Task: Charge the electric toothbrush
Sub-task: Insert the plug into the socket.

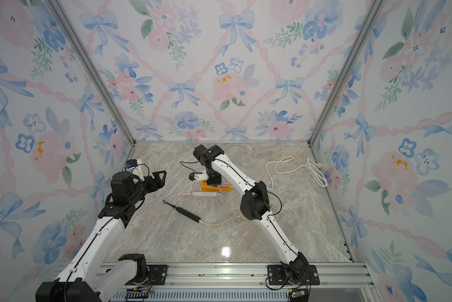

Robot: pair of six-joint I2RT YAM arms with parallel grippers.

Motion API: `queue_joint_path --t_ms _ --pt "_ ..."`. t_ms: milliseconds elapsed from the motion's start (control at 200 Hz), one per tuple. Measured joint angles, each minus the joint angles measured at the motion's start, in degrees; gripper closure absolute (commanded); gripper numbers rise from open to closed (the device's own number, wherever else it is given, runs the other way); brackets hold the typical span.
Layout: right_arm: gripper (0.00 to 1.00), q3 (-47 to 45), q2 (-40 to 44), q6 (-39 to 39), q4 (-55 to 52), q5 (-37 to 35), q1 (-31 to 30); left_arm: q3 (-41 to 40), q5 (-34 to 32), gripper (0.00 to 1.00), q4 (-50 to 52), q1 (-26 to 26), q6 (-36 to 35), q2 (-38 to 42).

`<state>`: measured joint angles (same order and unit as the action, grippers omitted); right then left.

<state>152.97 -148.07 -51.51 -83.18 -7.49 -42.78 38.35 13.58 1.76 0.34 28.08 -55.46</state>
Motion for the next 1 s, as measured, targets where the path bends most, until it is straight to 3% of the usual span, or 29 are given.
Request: queue_joint_path --t_ms 345,1000 --pt "0.87 0.0 -0.63 4.15 -0.63 1.22 0.0 0.0 0.0 0.11 0.0 0.09 0.02 0.0" --pt "0.87 4.83 -4.2 4.37 -2.12 1.86 -0.31 0.0 0.0 0.1 0.0 0.09 0.04 0.0"
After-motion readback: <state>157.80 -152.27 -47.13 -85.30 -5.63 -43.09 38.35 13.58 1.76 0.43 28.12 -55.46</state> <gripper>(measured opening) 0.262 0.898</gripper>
